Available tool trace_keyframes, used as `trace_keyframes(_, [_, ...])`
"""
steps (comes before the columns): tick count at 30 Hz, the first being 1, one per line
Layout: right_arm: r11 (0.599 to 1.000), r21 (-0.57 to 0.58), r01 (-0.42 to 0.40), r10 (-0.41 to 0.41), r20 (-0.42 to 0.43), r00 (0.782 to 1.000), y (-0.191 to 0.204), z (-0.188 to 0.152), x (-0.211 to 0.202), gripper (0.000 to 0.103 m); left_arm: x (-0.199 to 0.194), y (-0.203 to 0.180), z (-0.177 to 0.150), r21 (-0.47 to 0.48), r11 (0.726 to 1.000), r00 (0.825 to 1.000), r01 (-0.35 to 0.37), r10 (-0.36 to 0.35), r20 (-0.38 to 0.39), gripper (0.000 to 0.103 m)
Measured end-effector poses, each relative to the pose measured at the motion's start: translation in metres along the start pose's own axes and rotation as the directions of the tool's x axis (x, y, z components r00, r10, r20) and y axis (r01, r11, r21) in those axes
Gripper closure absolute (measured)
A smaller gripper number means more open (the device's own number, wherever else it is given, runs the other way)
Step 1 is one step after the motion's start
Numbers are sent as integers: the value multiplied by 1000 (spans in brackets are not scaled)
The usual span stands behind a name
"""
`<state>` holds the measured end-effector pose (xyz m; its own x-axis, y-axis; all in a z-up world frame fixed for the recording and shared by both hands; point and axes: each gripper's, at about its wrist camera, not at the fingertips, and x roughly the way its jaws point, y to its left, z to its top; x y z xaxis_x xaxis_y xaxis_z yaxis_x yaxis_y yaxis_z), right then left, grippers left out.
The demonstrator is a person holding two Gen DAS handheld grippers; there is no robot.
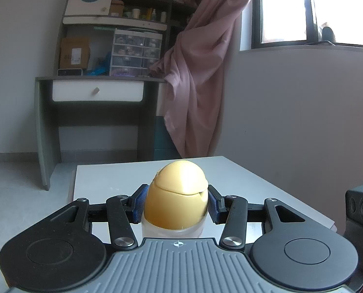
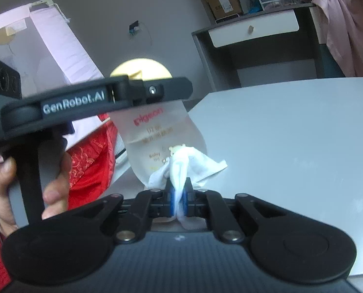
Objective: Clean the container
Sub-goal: 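Rub the cloth against the bottle side with the right gripper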
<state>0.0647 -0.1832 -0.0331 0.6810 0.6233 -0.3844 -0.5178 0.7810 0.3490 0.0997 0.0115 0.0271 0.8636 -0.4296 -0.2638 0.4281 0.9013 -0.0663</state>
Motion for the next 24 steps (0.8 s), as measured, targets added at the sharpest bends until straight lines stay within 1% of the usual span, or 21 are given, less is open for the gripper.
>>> trace_keyframes(5, [1000,-6,10,-10,-5,1000,3,1,-1,96,0,0,2,-7,1000,1000,1,-1,0,54])
trace_keyframes(8, [1000,-17,5,-5,11,1000,8,3,-6,96,-2,0,2,-7,1000,1000,2,-2,0,54])
trace_keyframes(18, [998,-54,-19,25,119,993,19,24,-31,96,-1,2,4,-13,1000,1000,0,0,0,54])
trace_keyframes(21, [999,-43,-26,31,126,992,15,25,-31,96,0,2,4,-11,1000,1000,1,-1,0,54])
trace_keyframes(24, [1000,-23,-17,20,112,994,8,23,-23,96,-1,1,4,-7,1000,1000,-1,1,-3,54])
